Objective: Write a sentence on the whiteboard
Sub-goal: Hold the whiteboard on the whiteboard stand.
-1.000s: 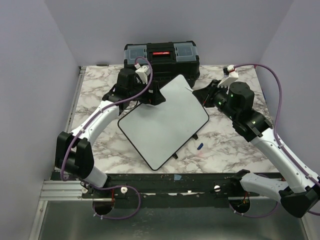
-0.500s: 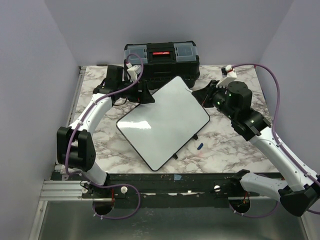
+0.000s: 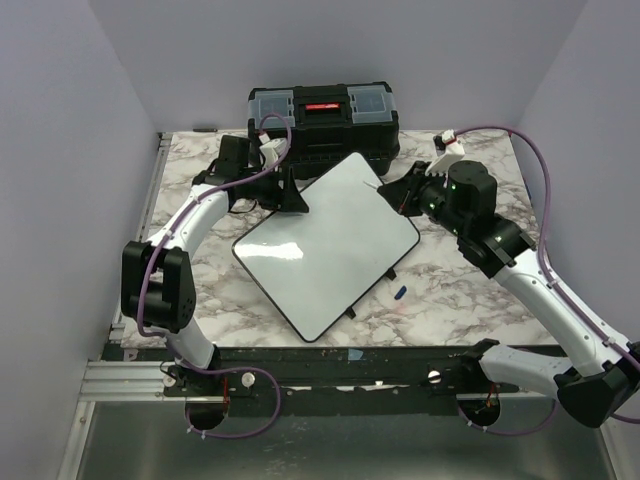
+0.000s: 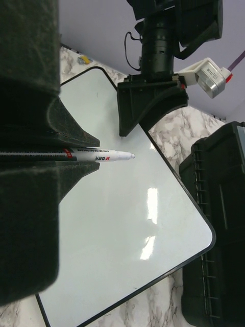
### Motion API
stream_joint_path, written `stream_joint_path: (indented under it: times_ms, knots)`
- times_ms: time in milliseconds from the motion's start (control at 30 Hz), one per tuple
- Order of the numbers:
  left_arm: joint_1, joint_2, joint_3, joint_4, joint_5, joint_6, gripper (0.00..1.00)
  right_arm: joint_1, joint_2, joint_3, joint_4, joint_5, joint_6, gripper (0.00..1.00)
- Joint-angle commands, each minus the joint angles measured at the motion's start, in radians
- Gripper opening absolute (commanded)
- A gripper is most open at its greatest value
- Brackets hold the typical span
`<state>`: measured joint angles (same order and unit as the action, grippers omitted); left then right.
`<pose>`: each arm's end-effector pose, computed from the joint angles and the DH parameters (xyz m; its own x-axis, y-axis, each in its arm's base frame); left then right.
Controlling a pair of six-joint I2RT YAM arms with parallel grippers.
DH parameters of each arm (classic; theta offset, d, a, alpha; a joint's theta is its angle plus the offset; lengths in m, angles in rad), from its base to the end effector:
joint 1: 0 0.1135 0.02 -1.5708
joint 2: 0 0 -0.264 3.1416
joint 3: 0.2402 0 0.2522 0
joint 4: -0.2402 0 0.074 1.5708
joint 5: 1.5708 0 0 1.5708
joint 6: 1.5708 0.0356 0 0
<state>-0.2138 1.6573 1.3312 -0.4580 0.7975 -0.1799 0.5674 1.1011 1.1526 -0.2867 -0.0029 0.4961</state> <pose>0.3504 -0.1021 0.2851 -0.7941 0.0445 -0.6062 0.5095 0.5926 -0.6239 0.2096 0.1337 0.3959 -0.4298 0.2906 -0.8549 -0.3812 0.7999 0.4635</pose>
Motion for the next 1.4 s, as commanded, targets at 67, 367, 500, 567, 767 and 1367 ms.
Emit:
stream_joint_path:
  times_ms: [67, 367, 500, 567, 767, 1367]
  knots:
    - [0.008, 0.022, -0.009, -0.009, 0.044, 0.022, 0.52, -0.005, 0.015, 0.016, 0.007, -0.093, -0.018, 0.01]
    - [0.008, 0.034, 0.000, -0.016, 0.078, 0.022, 0.39, -0.005, 0.026, 0.014, 0.002, -0.111, -0.021, 0.01]
    - [0.008, 0.029, 0.000, -0.016, 0.092, 0.018, 0.30, -0.005, 0.027, 0.009, 0.003, -0.118, -0.023, 0.01]
    - [0.008, 0.025, 0.003, -0.015, 0.102, 0.013, 0.26, -0.005, 0.030, 0.008, 0.006, -0.143, -0.031, 0.01]
    - [0.008, -0.024, -0.009, 0.017, 0.114, -0.015, 0.22, -0.004, 0.043, 0.014, 0.013, -0.287, -0.077, 0.01]
    - [-0.004, -0.077, -0.033, 0.067, 0.062, -0.078, 0.00, 0.211, 0.149, 0.045, -0.032, -0.176, -0.180, 0.01]
